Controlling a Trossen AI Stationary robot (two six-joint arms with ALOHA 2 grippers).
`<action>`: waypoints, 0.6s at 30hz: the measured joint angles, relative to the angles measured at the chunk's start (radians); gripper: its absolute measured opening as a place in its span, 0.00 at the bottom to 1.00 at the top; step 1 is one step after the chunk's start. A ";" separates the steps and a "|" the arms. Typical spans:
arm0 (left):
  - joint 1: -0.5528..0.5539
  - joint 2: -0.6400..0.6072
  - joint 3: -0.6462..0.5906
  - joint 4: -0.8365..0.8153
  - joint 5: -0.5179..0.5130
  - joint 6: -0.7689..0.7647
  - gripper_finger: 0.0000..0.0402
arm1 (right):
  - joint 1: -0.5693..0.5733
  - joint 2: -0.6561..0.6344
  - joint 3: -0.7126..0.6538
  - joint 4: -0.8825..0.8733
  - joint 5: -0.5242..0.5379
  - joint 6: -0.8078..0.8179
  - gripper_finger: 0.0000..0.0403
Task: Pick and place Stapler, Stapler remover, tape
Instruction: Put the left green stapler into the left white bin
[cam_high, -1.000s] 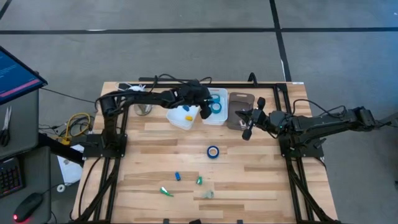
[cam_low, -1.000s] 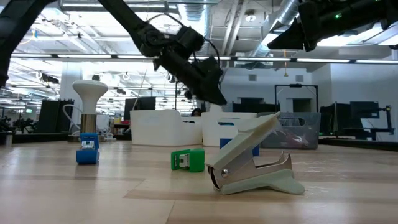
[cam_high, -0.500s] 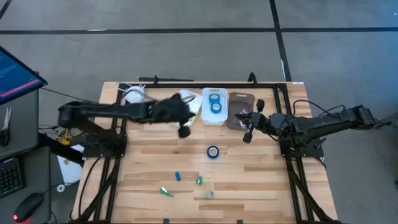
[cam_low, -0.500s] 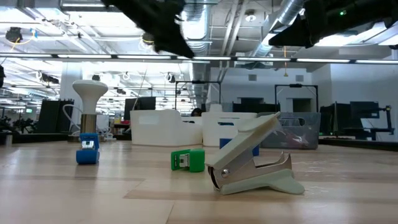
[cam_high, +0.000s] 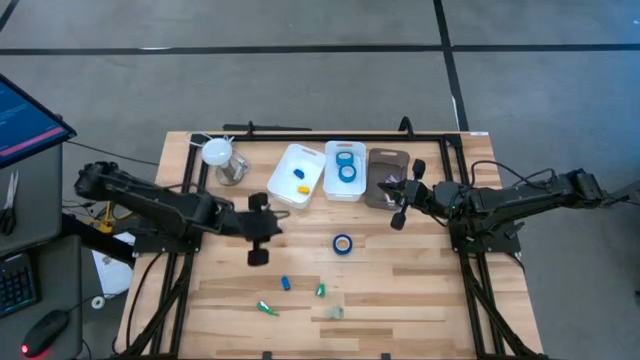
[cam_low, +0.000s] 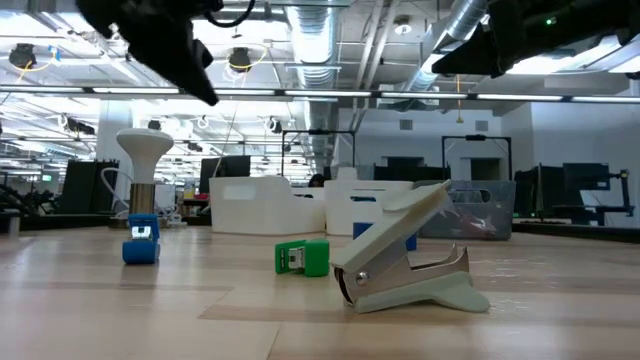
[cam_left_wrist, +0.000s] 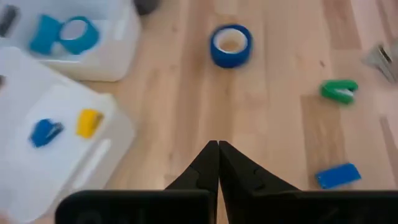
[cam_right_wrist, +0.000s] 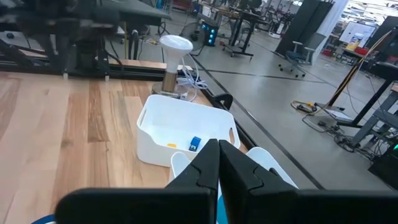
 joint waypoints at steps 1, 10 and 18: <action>-0.017 0.009 -0.002 -0.002 0.003 0.010 0.00 | 0.000 0.000 0.000 0.001 0.000 0.000 0.00; -0.080 0.074 0.002 -0.005 0.221 -0.017 0.04 | 0.000 0.001 0.000 0.006 0.000 0.002 0.00; -0.163 0.172 0.002 -0.044 0.385 -0.246 0.05 | 0.000 0.001 0.000 0.006 0.000 0.002 0.00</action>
